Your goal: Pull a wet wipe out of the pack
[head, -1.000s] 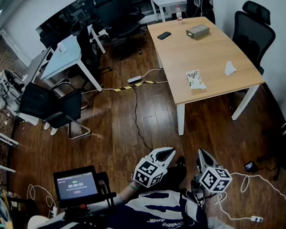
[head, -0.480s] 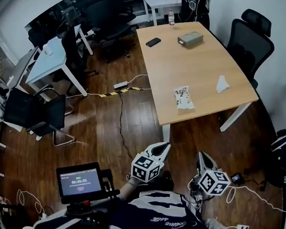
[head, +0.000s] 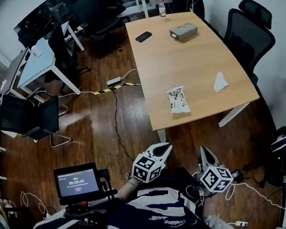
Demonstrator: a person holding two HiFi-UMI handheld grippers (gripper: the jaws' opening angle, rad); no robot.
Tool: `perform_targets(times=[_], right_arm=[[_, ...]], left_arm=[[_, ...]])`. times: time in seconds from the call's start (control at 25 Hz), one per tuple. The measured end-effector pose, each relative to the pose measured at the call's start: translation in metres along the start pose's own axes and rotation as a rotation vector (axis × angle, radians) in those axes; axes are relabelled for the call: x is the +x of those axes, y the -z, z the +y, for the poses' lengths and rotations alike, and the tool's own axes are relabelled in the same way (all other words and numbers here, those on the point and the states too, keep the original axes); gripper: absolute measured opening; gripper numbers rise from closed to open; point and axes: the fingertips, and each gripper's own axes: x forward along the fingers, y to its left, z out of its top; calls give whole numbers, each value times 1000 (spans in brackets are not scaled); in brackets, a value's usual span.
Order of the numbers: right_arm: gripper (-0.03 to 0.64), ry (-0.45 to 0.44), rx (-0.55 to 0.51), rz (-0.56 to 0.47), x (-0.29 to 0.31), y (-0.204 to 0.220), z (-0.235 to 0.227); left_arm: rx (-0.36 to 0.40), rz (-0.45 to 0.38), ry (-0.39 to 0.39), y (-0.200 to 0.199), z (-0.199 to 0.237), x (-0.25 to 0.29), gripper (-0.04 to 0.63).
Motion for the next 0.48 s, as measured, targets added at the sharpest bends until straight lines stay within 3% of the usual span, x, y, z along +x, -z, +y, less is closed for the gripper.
perform_targets(times=[0.32, 0.48], right_arm=[[-2, -143, -69, 31, 88, -44, -2], [18, -205, -133, 102, 130, -60, -6]], left_arm=[[-106, -1, -154, -10, 69, 31, 3], [-156, -9, -203, -25, 94, 54, 3]])
